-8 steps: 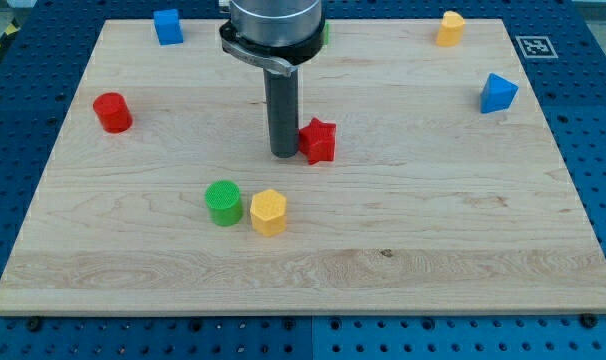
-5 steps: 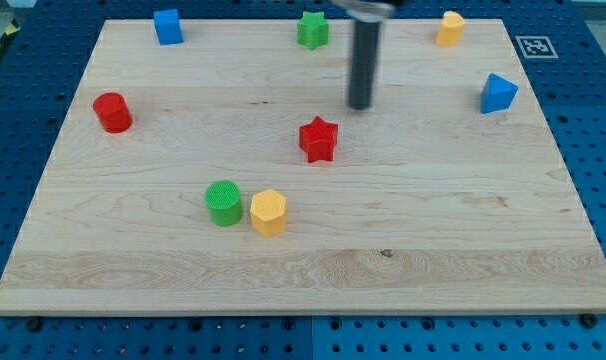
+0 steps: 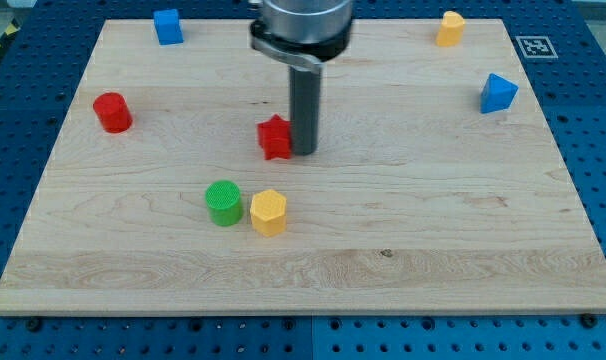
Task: Push the red star close to the red circle
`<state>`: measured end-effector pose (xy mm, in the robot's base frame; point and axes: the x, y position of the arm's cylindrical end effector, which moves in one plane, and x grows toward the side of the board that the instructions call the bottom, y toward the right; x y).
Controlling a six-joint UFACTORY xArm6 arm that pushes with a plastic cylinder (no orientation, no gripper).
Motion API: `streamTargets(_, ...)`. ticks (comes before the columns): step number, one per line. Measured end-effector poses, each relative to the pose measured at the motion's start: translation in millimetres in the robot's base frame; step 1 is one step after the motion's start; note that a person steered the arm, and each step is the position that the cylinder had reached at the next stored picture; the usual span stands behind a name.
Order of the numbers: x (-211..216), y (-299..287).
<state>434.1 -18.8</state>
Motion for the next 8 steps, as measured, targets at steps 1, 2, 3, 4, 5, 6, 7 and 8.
streamTargets(1, -5, -38)
streamTargets(2, -16, -71)
streamTargets(3, -30, -99)
streamTargets(4, -33, -127)
streamTargets(5, -44, -153)
streamTargets(6, -91, -132)
streamTargets(7, -144, -84)
streamTargets(8, -181, -53)
